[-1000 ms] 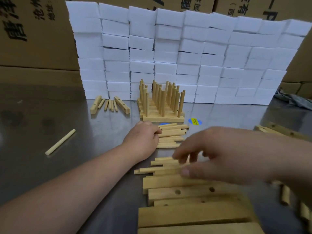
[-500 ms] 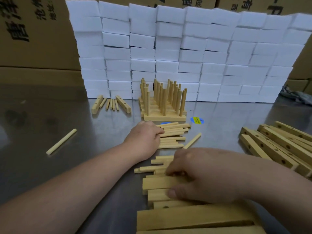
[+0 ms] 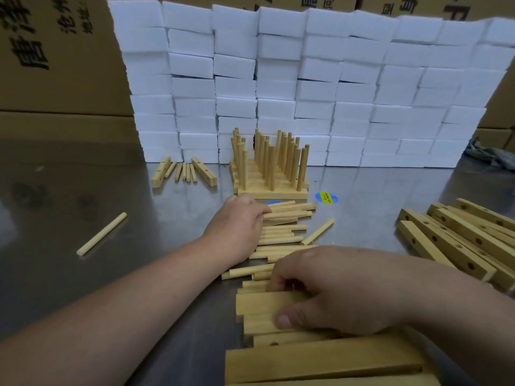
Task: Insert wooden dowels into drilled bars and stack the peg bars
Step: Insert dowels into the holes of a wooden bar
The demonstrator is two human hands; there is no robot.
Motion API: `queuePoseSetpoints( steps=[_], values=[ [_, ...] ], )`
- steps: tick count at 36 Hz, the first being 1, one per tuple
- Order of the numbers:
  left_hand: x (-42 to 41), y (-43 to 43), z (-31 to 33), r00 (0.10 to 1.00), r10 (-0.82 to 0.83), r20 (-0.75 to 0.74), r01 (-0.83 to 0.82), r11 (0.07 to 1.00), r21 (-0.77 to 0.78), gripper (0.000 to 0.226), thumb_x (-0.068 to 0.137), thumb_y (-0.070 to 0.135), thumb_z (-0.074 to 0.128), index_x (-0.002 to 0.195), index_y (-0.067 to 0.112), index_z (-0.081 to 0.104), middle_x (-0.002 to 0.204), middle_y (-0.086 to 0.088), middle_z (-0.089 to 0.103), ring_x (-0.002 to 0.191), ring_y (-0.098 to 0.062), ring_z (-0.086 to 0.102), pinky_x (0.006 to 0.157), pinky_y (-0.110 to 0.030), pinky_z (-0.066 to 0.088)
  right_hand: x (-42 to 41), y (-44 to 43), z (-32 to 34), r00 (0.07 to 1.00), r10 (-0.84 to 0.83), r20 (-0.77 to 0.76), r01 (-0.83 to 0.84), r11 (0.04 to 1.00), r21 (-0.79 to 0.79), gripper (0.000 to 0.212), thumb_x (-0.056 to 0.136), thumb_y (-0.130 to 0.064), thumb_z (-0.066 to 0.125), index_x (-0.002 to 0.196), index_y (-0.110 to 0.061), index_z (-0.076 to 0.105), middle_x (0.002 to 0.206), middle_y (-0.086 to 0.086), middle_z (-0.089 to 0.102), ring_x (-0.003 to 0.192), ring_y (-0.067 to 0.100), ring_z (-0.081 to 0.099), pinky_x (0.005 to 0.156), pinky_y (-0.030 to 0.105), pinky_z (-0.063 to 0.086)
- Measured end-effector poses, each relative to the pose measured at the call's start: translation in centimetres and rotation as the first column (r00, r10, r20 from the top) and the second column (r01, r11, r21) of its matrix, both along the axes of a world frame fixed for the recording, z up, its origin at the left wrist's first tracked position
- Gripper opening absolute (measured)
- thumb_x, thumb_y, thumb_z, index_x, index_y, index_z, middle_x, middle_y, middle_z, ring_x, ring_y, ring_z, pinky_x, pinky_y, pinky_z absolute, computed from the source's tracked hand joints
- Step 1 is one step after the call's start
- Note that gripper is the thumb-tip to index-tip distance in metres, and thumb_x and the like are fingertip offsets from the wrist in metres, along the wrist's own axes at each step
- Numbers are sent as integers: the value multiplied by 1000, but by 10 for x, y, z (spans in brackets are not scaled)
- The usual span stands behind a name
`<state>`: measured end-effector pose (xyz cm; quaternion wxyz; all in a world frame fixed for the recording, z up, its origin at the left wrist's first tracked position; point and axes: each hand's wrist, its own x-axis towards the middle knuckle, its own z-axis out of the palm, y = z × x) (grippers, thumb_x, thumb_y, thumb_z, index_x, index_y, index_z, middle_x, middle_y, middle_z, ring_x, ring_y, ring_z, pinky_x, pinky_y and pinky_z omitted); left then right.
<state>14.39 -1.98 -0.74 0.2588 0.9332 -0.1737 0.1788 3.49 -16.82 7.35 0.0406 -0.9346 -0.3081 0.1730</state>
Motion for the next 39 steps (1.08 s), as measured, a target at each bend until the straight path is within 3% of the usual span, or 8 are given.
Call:
queuePoseSetpoints(
  steps=[5,9,13,17,20,25,32,39],
  values=[
    [-2,-1,3,999,16,34,-14,998,-55,32,97,15,37,119,19,60,103,4,45,107,-13,40,86,-19,30,-2,0,-1,997,-11,70,4,995,97,25,83,-50,59,92,-33,44,82,-12,47,71,2,42,55,20,30],
    [-2,-3,13,997,65,31,-58,979,-195,19,95,11,38,85,21,52,99,-1,44,85,-13,46,70,-24,34,-2,-1,5,963,-128,237,39,937,347,13,87,-46,49,93,-36,42,81,-13,53,69,1,47,59,18,38],
    [-4,-6,23,994,74,75,-56,974,-221,24,96,14,37,78,26,47,94,4,43,71,-3,43,56,-15,29,8,-14,21,911,-387,145,146,630,763,29,86,-39,40,114,-45,45,84,-19,66,75,-6,59,62,17,48],
    [-7,-4,14,994,-65,-85,71,994,80,27,93,34,47,80,21,67,83,5,59,82,-14,54,68,-29,42,21,-25,19,864,-500,-62,252,321,913,26,97,-24,38,95,-42,57,84,-19,68,61,0,61,58,24,50],
    [-11,-2,15,981,-90,-171,97,995,33,35,88,49,47,80,24,71,81,5,64,80,-10,57,71,-27,45,27,-26,16,837,-469,-281,378,124,918,30,99,-21,39,88,-36,63,81,-11,71,55,3,61,52,22,49],
    [-17,-5,29,967,-174,-188,170,985,-34,30,87,39,41,78,26,67,92,10,60,91,-11,54,86,-36,45,34,-29,11,796,-406,-448,487,-7,873,28,98,-16,39,86,-24,63,72,-3,71,49,5,59,42,20,46],
    [-21,7,64,785,-195,-589,429,856,288,26,75,46,68,101,43,64,102,24,55,94,6,51,80,-15,41,43,-34,7,702,-291,-650,620,-201,759,25,98,-14,36,92,-15,60,65,3,70,43,11,55,39,20,45],
    [-24,3,59,862,-146,-486,384,814,436,6,81,37,66,84,41,64,99,17,58,91,-3,54,84,-30,49,47,-29,-3,633,-188,-751,701,-272,659,19,97,-18,42,99,-8,58,64,7,68,41,12,54,39,19,45]
  ],
)
